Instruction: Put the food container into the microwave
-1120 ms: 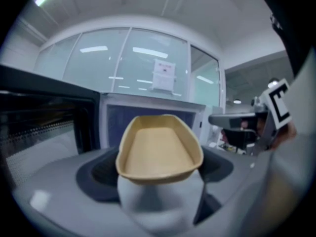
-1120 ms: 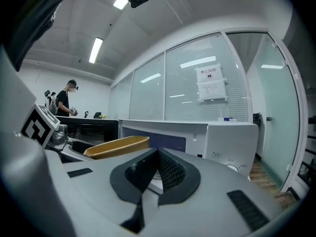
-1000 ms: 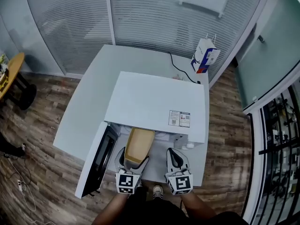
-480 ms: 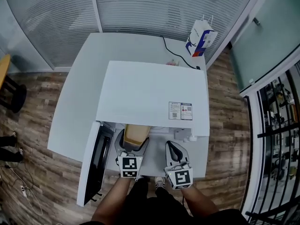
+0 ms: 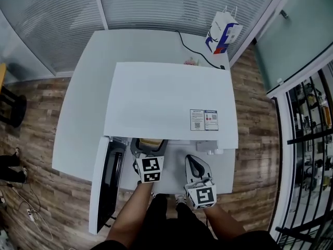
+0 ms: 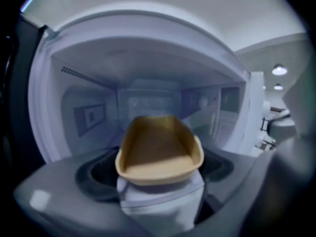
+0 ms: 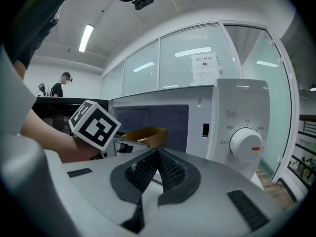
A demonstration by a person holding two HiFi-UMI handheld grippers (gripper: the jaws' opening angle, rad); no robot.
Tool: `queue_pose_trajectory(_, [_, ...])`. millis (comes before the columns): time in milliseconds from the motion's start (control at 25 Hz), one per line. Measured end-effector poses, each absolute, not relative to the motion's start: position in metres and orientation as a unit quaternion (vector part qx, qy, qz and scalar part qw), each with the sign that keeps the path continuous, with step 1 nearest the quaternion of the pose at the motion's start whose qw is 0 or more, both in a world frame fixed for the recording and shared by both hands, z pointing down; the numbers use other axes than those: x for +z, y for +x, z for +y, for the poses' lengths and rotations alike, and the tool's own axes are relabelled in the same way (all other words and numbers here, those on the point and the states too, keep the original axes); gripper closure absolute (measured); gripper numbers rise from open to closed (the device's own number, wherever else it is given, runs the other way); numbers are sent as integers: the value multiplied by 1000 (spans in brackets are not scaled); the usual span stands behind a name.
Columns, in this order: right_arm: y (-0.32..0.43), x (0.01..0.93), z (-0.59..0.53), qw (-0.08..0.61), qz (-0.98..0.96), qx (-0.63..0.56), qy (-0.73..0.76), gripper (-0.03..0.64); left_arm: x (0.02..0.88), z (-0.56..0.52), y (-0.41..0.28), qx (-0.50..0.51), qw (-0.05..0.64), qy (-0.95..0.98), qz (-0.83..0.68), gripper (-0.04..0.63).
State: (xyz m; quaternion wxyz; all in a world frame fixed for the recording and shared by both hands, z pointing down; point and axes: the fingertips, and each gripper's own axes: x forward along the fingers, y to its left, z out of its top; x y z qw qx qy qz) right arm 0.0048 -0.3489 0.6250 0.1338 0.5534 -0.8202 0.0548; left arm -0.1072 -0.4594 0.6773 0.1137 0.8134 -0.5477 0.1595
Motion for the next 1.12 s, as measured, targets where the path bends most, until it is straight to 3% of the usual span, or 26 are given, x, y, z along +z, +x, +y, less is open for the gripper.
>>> queue_pose_trajectory(600, [3,621,-356,127,-824,49,550,618,698,-480,-94,185,132,802,-552,68])
queue_pose_trajectory(840, [6,604,-353,124,-826,38,549,618,692,-449,-93,177,148,805,-547,41])
queue_pose_trajectory(1120, [2,581,-347,108,-839,19,534,618,660,-401,-93,167,120,806,-555,43])
